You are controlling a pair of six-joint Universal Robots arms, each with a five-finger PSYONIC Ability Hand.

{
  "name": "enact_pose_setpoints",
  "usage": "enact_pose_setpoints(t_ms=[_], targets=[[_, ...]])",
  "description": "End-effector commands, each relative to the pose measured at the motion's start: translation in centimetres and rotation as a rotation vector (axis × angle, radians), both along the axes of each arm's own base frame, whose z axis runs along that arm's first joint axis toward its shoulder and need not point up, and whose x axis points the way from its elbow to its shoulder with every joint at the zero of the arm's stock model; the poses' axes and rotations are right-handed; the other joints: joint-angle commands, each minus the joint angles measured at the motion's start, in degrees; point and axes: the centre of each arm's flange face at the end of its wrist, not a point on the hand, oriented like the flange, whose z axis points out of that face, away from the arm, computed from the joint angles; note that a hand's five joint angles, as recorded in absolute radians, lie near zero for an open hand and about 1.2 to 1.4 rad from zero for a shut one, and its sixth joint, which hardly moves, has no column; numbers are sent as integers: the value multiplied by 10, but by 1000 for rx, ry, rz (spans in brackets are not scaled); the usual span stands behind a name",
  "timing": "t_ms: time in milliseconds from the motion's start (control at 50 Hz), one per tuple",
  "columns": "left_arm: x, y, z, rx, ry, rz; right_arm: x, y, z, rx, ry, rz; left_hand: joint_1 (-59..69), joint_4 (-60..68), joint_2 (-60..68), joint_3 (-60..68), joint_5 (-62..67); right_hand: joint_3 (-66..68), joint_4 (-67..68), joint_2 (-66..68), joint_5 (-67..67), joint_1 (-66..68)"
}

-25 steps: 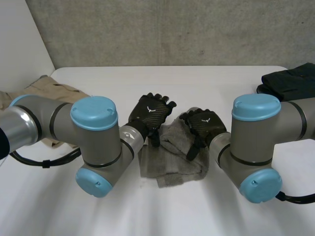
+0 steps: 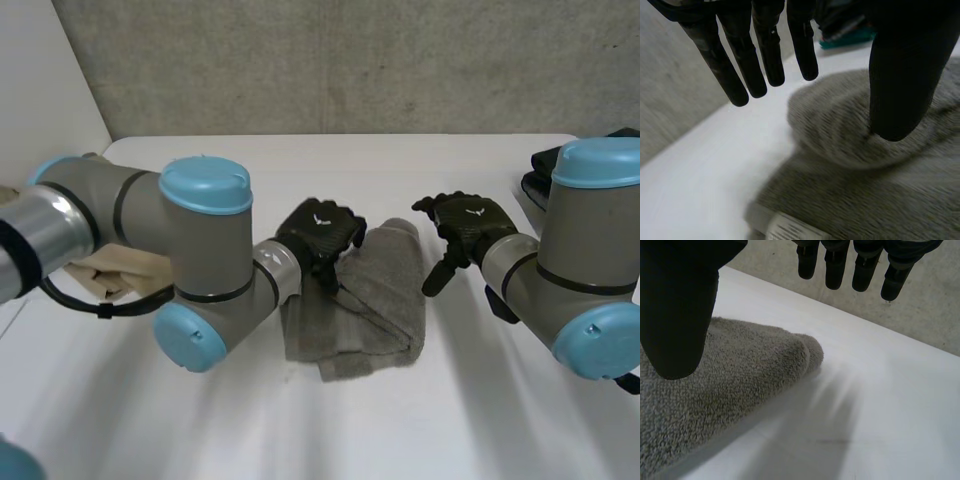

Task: Fold the laundry.

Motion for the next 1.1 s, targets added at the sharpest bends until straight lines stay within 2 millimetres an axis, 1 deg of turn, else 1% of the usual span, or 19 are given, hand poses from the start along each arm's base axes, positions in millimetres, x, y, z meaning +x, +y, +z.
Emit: enact_pose_setpoints(t_ms=[20, 80, 120, 220, 280, 340, 440, 500, 520, 600, 660, 680, 720, 760, 820, 840, 920, 980, 1100], targets=[[-5, -1, -18, 56, -31, -6, -6, 0, -5, -1, -3, 1, 28, 30, 32, 33, 32, -18, -18, -16, -27, -24], [-9, -4, -21, 47, -32, -1, -7, 1, -7, -1, -4, 6, 50, 52, 53, 54, 53, -18, -18, -16, -27, -24], [-10, -6, -23, 49, -32, 7, -8, 1, -7, -4, -4, 5, 98, 100, 102, 103, 102, -18, -18, -16, -27, -24], [-13, -6, -21, 28, -28, 25, -8, 2, -3, -38, -7, 10, 478, 480, 481, 482, 481, -18, -18, -16, -27, -24], [-13, -3, -19, 26, -39, 39, -7, 2, 0, -52, -9, 15, 479, 481, 482, 483, 482, -18, -18, -16, -27, -24], [-5, 9, -13, 36, -80, 77, -7, 0, 4, -65, -10, 16, 479, 481, 482, 483, 482, -18, -18, -16, -27, -24], [17, 46, 1, 64, -171, 140, 0, -2, 15, -86, -20, 60, 479, 481, 482, 483, 482, -18, -18, -16, -27, -24], [24, 61, 3, 66, -202, 156, 5, 2, 18, -60, -16, 97, 479, 481, 482, 483, 482, -18, -18, -16, -27, -24], [27, 70, 2, 66, -222, 165, 8, 6, 18, -36, -9, 122, 479, 481, 482, 483, 482, -18, -18, -16, -27, -24], [32, 87, -4, 77, -266, 183, 16, 9, 14, 5, 15, 156, 479, 481, 482, 483, 482, -18, -18, -16, -27, -24], [32, 94, -6, 86, -276, 197, 21, 11, 8, 25, 31, 170, 479, 481, 482, 483, 482, -18, -18, -16, -27, -24], [31, 95, -7, 91, -268, 214, 23, 10, 5, 30, 35, 171, 304, 306, 308, 308, 308, -18, -18, -16, -27, -24], [30, 91, -3, 84, -251, 236, 25, 10, 1, 36, 37, 173, 41, 43, 45, 46, 45, -18, -18, -16, -27, -24], [32, 80, 6, 64, -228, 285, 25, 9, 0, 39, 37, 165, -158, -156, -154, -153, -154, -18, -18, -16, -27, -24], [37, 65, 22, 25, -198, 343, 25, 8, 2, 34, 29, 155, -194, -192, -190, -189, -190, -18, -18, -16, -27, -24], [41, 56, 36, -3, -168, 380, 24, 7, 3, 31, 21, 146, -221, -219, -218, -217, -218, -18, -18, -16, -27, -24], [48, 34, 65, -52, -63, 417, 25, 8, 9, 18, 3, 151, -221, -219, -218, -217, -218, -18, -18, -16, -27, -24], [45, 22, 69, -38, -5, 382, 27, 9, 13, 10, 0, 159, -221, -219, -218, -217, -218, -18, -18, -16, -27, -24], [23, 25, 57, 74, 68, 256, 30, 5, 17, 5, -8, 183, -221, -219, -218, -217, -218, -18, -18, -16, -27, -24]])
